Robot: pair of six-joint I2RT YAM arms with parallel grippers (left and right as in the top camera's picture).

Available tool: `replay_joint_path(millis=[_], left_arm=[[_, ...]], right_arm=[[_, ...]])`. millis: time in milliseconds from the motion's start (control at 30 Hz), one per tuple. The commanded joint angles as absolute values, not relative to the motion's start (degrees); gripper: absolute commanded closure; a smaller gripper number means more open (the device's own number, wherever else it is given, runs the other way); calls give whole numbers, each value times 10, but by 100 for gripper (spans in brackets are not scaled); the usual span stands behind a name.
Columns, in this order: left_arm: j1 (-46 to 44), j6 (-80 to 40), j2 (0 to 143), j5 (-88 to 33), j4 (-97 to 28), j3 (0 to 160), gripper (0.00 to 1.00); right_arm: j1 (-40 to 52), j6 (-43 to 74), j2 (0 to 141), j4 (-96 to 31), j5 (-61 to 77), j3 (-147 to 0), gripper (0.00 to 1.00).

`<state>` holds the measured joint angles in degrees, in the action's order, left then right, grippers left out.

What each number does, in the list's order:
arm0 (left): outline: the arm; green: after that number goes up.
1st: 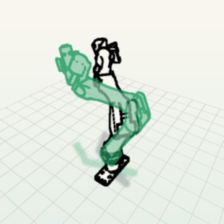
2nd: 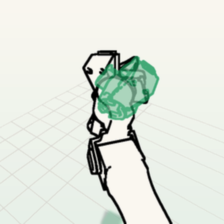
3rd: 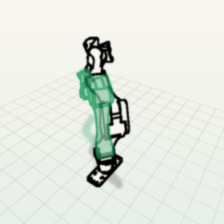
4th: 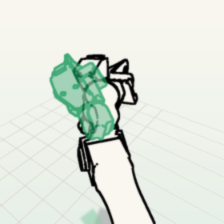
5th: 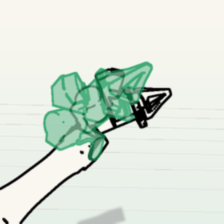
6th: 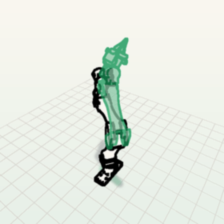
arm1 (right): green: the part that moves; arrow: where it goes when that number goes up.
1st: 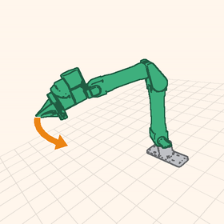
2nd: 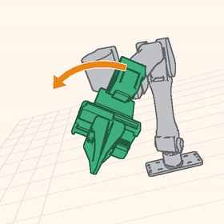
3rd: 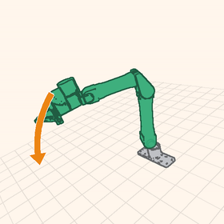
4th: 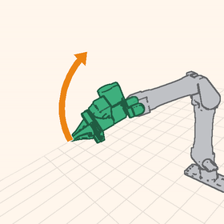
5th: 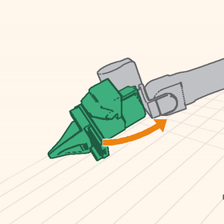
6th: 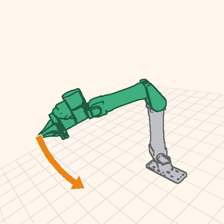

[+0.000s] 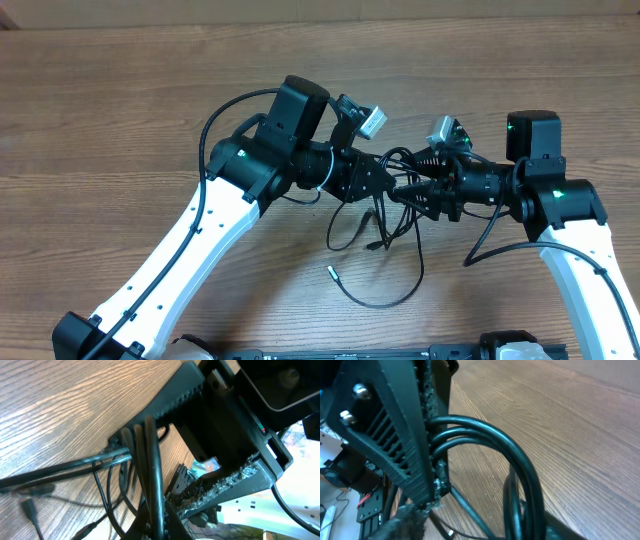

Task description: Untangle cables

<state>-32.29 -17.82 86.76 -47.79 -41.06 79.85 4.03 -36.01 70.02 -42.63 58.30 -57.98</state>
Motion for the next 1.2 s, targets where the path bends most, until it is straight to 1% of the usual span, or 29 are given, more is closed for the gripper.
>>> replay_joint_path(millis=[0, 33, 367, 433, 467, 533, 667, 767, 867, 933, 1000, 1067, 1100, 1133, 1167], left_arm=[[-331, -182, 864, -539, -413, 800, 96], [-331, -182, 864, -539, -413, 800, 96], [-331, -182, 864, -534, -418, 800, 96], [-329, -182, 864, -528, -420, 800, 96], [-328, -183, 864, -510, -425, 800, 96], [-324, -205, 864, -456, -445, 800, 96], [-311, -254, 864, -350, -491, 800, 96], [-307, -254, 864, -361, -492, 800, 96], [-307, -265, 864, -410, -470, 800, 96], [-307, -320, 864, -420, -455, 800, 96], [-307, -364, 864, -426, -446, 800, 96], [-307, -381, 864, -441, -438, 800, 96], [-307, -387, 864, -453, -433, 800, 96], [-307, -396, 864, -473, -430, 800, 96], [-307, -406, 864, -482, -430, 800, 96]], right_arm=[[38, -361, 695, -417, 559, -589, 61], [38, -361, 695, -417, 559, -589, 64], [38, -360, 695, -417, 545, -589, 65], [38, -360, 695, -417, 545, -589, 63], [38, -360, 695, -417, 545, -589, 54], [38, -357, 695, -417, 545, -589, 53], [33, -338, 695, -412, 545, -589, 58], [28, -336, 695, -413, 545, -589, 60], [28, -332, 695, -415, 560, -589, 59], [28, -332, 695, -417, 569, -589, 63], [29, -332, 695, -422, 569, -589, 75], [29, -332, 695, -424, 569, -589, 82], [29, -332, 695, -424, 569, -589, 82], [29, -332, 695, -424, 568, -589, 80], [29, -332, 695, -423, 566, -589, 65]])
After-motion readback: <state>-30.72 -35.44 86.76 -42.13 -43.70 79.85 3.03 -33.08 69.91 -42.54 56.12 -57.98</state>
